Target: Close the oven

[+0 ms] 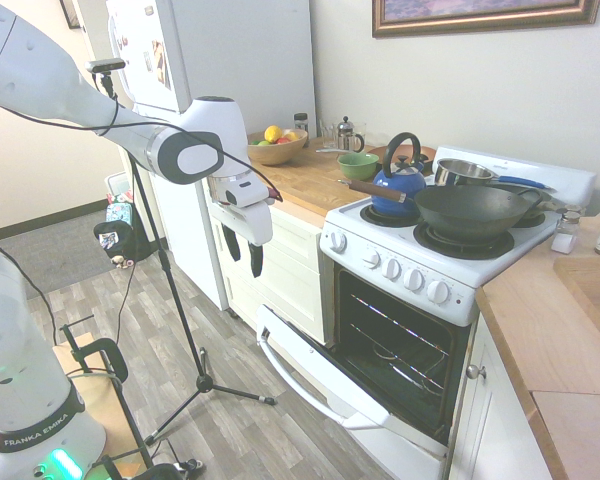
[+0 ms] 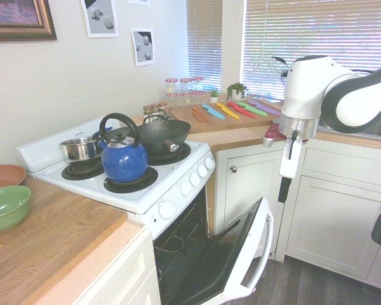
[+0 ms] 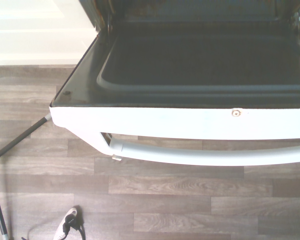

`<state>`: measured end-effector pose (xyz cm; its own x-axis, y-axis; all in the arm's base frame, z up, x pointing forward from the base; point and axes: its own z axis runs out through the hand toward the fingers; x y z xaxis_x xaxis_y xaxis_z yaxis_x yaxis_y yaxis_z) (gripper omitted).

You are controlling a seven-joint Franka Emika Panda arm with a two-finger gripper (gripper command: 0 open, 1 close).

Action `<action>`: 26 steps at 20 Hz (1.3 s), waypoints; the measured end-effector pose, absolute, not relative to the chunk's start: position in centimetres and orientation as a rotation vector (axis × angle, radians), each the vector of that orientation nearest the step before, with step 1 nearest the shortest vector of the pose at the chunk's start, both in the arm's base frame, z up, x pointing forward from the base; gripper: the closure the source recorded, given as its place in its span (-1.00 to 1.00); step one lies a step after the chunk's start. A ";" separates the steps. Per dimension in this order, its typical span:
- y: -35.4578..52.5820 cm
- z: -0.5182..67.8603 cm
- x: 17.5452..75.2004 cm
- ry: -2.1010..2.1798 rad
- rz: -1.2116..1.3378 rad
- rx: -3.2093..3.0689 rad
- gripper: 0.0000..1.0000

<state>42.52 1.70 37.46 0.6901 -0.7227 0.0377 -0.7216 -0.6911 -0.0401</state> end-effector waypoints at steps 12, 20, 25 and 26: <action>-1.8 27.9 45.2 1.348 0.141 -2.963 -1.00; -6.3 18.0 49.1 1.308 0.335 -2.885 -1.00; -7.3 13.0 48.4 1.286 0.458 -2.884 -1.00; -7.1 12.1 48.2 1.266 0.470 -2.890 -1.00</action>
